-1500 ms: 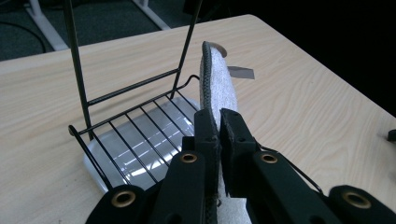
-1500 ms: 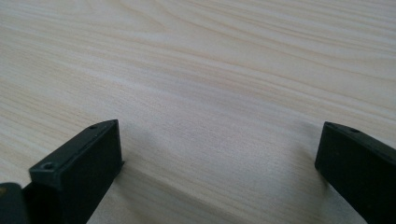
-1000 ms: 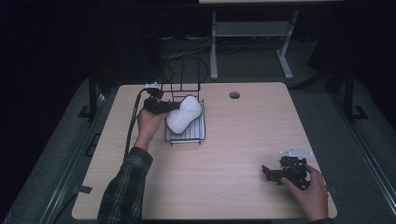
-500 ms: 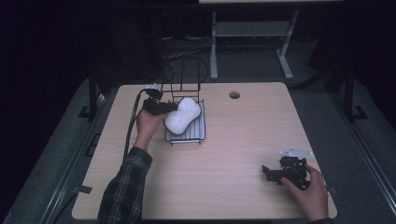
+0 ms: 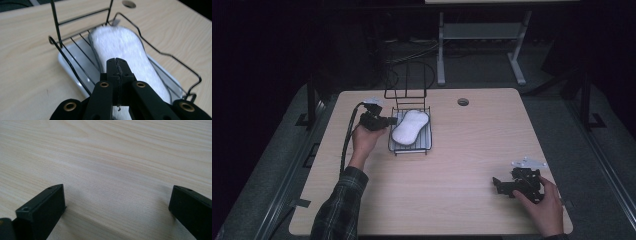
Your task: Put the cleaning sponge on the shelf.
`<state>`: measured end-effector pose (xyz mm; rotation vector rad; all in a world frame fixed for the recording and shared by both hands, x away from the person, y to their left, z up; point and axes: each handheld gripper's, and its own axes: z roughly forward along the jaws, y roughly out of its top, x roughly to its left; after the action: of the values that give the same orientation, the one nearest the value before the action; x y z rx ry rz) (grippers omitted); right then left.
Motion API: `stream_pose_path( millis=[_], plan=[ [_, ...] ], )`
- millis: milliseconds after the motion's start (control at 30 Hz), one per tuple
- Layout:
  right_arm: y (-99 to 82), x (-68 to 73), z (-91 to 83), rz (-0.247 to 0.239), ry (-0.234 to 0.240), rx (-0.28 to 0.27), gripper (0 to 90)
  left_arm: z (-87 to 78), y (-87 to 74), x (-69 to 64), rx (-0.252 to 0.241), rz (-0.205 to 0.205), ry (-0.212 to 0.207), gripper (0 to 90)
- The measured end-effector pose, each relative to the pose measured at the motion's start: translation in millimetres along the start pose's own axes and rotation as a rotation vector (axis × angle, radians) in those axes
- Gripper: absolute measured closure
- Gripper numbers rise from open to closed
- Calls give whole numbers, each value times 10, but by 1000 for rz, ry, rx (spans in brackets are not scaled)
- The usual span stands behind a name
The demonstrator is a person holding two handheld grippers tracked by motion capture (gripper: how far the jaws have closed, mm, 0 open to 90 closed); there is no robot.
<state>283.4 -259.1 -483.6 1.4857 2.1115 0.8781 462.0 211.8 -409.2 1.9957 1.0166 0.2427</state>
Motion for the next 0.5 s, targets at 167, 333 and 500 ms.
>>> stream_pose_path(
  millis=[167,333,500],
  plan=[
    [0,-1,0,-1,0,0,1,23,-99,-90,31,36,-4,898],
    [0,0,0,0,0,0,1,87,-183,-158,50,34,-27,898],
    [0,0,0,0,0,0,1,99,-199,-234,50,39,-47,898]
  ],
)
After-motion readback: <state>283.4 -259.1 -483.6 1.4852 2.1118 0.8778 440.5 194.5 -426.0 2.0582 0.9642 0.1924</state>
